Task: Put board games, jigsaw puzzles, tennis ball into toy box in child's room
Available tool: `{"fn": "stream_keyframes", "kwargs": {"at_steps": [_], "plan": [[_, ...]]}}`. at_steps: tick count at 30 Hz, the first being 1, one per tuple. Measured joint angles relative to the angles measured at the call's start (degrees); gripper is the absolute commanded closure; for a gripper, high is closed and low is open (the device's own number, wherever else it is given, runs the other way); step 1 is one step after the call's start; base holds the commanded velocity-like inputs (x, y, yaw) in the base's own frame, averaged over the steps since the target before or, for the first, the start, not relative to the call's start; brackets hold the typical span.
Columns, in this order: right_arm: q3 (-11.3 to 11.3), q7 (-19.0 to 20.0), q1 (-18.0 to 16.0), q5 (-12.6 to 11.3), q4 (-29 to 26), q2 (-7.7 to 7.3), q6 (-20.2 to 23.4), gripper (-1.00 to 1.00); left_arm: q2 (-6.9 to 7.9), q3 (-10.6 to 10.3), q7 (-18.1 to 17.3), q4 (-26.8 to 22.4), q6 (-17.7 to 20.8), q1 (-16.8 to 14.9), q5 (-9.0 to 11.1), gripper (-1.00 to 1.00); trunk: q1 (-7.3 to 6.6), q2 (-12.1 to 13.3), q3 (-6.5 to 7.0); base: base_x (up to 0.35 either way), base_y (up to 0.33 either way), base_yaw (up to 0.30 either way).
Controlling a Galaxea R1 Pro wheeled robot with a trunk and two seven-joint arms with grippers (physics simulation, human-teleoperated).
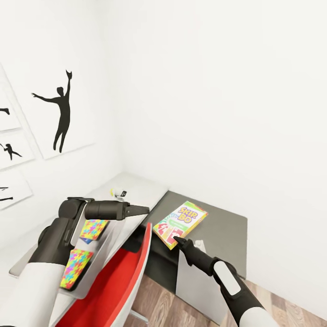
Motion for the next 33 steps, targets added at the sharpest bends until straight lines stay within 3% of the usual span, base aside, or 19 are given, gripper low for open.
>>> {"fn": "stream_keyframes", "kwargs": {"at_steps": [21,28,31,33], "plan": [[0.01,0.01,0.0,0.06,-0.35,-0.01,-0.07,1.0,0.12,0.28,-0.01,-0.02,-0.03,-0.01,0.11,-1.0,0.01,0.0,-0.03,0.053,-0.051,0.005],[0.01,0.01,-0.01,-0.04,-0.52,-0.04,0.06,1.0,0.2,0.62,-0.02,0.01,0.03,-0.01,0.11,-1.0,0.01,0.0,-0.03,0.001,-0.002,0.156],[0.0,-0.02,-0.02,-0.8,-4.3,-0.66,0.48,1.0,0.56,0.72,-0.04,-0.05,0.03,0.0,0.16,-1.0,0.01,0.0,-0.04,0.0,0.0,0.269],[0.05,-0.1,-0.04,-0.51,-7.0,-1.33,1.79,1.0,1.81,0.79,-0.07,-0.06,0.03,-0.01,0.46,-1.0,0.01,0.0,-0.09,0.0,0.0,0.278]]}}
